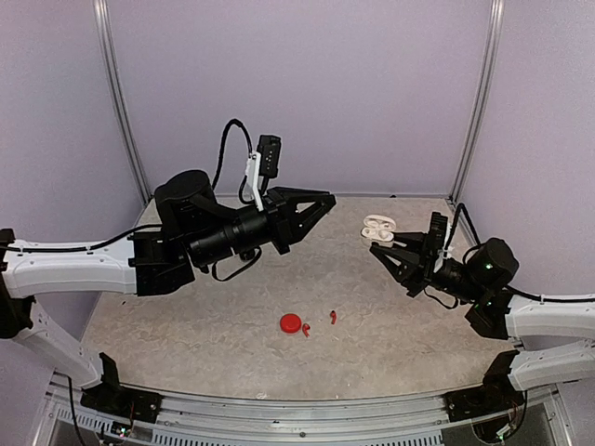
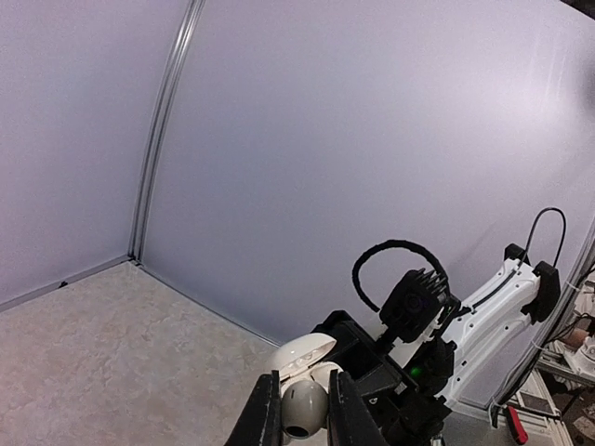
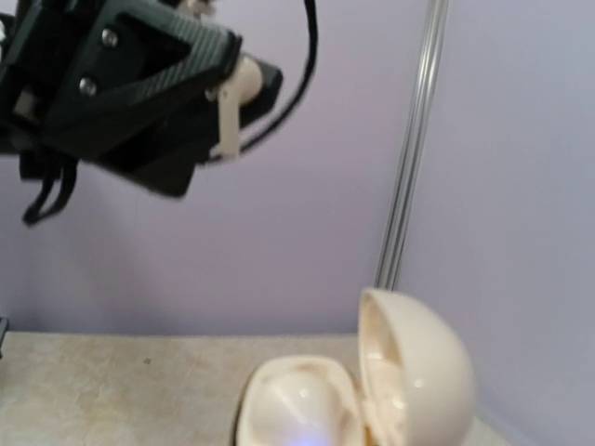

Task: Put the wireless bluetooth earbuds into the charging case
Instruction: Insert the left earbud into the left side groove of the charging case.

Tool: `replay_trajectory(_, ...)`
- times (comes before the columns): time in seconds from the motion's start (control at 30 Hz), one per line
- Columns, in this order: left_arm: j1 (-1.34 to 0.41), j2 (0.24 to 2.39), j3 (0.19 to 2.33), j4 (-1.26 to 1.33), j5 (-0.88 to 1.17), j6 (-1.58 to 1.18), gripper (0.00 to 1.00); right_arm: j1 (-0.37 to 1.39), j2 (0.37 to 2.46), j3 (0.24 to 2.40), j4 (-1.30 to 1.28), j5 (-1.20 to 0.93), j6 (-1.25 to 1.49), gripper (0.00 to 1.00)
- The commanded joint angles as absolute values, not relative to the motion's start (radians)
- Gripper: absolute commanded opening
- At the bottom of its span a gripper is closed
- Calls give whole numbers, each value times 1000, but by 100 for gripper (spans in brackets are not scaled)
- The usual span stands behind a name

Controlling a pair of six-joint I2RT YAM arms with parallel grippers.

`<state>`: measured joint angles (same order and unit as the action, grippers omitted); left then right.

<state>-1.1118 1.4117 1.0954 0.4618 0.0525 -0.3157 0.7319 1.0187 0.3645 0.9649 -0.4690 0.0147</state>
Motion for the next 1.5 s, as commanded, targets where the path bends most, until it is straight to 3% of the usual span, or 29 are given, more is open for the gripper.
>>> replay_trajectory(0.0, -1142, 1461, 1080, 624, 93, -343, 9, 756, 1044, 358, 1133, -444, -48, 0)
replay_trajectory(1.47, -1151, 1594, 1109, 716, 154, -403, 10, 846, 1119, 410, 1257, -467, 32, 0)
